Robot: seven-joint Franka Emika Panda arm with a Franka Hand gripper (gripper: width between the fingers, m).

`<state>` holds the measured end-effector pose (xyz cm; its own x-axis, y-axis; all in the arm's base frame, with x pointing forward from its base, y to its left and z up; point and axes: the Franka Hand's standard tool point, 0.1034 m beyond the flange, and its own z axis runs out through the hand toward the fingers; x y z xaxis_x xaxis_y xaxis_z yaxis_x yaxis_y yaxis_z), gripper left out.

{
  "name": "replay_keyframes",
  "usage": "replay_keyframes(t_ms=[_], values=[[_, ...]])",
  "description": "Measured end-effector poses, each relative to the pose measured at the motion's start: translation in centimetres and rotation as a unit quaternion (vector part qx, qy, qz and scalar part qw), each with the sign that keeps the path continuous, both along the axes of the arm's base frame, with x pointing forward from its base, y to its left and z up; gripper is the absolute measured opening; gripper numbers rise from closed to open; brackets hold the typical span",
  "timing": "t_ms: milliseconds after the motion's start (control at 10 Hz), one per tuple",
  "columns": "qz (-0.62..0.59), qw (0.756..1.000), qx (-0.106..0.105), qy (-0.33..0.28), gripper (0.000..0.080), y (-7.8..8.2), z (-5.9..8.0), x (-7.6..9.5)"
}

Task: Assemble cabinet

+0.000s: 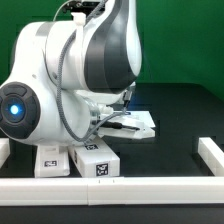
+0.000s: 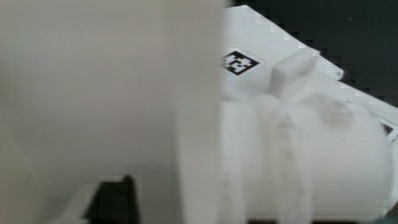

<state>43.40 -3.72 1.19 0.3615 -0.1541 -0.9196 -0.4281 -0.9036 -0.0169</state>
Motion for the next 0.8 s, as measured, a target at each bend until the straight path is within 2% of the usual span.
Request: replay_keyframes(t_ms=[100,200,300,700,800], values=[[0.0,1.0,0.0,0.0,0.028,0.0,0.0,0.0],[0.0,1.0,0.0,0.0,0.0099,0.0,0.0,0.0],[0.0,1.0,0.004,0.004,0.0032,0.0,0.4,0.1],[0.013,1.0,0.005,-0.002,0.0029,0.2,2.3,0.7],[0.018,1.0,0.008,-0.01,0.0029,0.6,3.4,1.1]])
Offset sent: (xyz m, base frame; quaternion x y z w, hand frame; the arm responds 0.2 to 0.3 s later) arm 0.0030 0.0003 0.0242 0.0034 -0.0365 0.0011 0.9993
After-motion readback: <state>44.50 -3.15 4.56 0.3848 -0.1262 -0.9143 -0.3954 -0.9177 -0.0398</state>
